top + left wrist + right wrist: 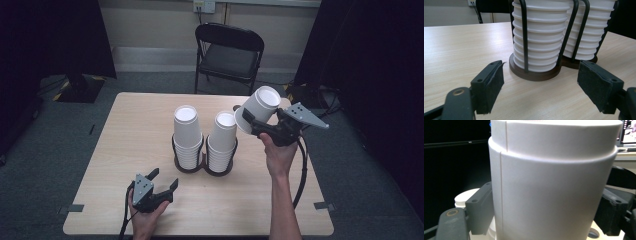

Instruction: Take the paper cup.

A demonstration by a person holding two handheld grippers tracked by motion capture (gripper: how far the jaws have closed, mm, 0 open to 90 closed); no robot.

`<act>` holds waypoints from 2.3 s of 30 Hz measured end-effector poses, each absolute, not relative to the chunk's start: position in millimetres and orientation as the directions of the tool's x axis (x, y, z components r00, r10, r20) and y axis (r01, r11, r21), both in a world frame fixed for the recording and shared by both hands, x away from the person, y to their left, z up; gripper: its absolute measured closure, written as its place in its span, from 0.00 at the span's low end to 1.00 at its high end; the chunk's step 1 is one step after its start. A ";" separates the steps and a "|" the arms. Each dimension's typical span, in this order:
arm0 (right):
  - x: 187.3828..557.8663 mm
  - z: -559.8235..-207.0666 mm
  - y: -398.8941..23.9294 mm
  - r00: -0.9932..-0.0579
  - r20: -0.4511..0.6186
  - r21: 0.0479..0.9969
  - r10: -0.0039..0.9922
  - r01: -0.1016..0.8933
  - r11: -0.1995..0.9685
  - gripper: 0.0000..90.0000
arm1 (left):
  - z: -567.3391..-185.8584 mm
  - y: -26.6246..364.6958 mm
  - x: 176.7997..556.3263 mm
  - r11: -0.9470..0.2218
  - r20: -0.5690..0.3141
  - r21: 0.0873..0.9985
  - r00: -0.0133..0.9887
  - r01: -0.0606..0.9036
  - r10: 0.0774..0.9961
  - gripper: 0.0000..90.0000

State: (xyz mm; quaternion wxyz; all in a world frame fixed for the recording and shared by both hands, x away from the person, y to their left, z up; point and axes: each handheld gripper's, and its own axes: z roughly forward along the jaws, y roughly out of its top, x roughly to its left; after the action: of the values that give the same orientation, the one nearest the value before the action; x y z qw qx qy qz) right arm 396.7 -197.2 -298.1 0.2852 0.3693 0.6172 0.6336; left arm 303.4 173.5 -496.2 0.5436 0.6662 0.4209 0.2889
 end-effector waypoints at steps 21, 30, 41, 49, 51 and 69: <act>364.5 -335.6 -223.4 -0.485 0.182 0.977 0.855 0.189 -0.101 0.19 | -494.2 173.7 307.7 -0.018 -0.131 0.963 0.529 0.268 0.838 0.33; 346.1 -358.3 -221.3 -0.495 0.199 0.969 0.846 0.226 -0.096 0.19 | -487.1 166.7 306.1 -0.041 -0.101 0.973 0.579 0.226 0.809 0.32; 318.7 -384.1 -208.8 -0.529 0.262 0.951 0.807 0.284 -0.123 0.19 | -485.8 156.6 301.5 -0.047 -0.097 0.975 0.603 0.219 0.792 0.32; 310.8 -399.1 -193.0 -0.567 0.298 0.939 0.768 0.320 -0.128 0.19 | -487.3 154.2 300.5 -0.039 -0.110 0.975 0.628 0.219 0.770 0.36; 309.6 -402.5 -188.3 -0.579 0.309 0.935 0.755 0.331 -0.129 0.19 | -487.8 153.4 301.0 -0.036 -0.114 0.976 0.641 0.216 0.759 0.36; 307.3 -415.3 -147.4 -0.656 0.396 0.906 0.643 0.392 -0.159 0.19 | -485.3 128.7 302.4 0.017 -0.113 0.990 0.719 0.140 0.686 0.48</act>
State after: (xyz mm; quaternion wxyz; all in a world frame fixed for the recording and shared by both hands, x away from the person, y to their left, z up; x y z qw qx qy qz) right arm 307.3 -147.4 -415.3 0.0970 0.4034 0.6413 0.6455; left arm 302.4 128.7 -485.3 0.6426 0.6682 0.3091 0.2123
